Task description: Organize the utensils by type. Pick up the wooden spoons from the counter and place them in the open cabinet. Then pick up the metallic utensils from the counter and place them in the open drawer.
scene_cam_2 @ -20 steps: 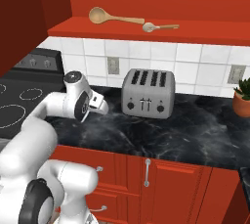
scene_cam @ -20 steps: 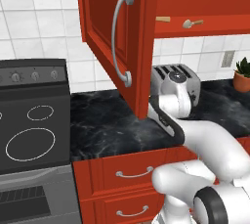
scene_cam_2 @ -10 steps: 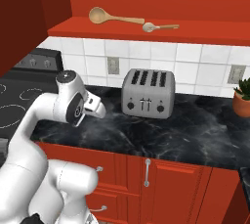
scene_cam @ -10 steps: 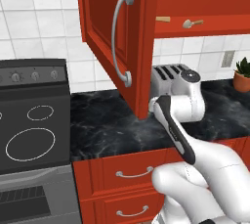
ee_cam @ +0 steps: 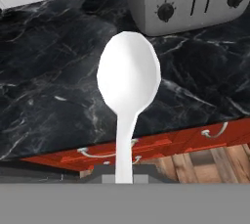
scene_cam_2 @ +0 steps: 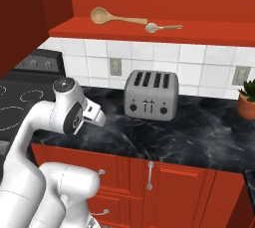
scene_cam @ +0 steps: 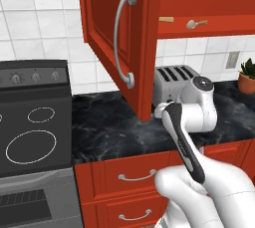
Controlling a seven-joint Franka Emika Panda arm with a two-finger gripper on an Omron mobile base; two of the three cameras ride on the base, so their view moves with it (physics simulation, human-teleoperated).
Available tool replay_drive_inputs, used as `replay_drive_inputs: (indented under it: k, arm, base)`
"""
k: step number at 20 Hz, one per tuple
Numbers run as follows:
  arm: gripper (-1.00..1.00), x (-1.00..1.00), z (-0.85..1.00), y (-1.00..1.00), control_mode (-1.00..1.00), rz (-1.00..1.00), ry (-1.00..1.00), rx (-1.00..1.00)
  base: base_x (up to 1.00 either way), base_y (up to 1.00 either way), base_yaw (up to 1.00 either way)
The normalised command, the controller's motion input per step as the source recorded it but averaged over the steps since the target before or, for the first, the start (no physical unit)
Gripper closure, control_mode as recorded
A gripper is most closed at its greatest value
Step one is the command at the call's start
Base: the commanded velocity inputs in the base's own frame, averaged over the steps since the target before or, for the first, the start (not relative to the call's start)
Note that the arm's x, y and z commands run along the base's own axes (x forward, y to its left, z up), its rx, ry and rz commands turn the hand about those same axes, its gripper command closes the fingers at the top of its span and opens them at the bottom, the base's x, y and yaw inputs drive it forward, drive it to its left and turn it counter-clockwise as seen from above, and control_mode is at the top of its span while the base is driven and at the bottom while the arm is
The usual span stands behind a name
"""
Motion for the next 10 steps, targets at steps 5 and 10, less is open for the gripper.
replay_drive_inputs:
  k: [5,10]
  arm:
    - [1.0,-0.03,0.0,0.0,1.0,0.0,0.0,0.0]
    - [1.0,0.0,0.0,0.0,1.0,0.0,0.0,0.0]
  base:
    - [-0.18,0.0,0.0]
    - [-0.74,0.0,0.0]
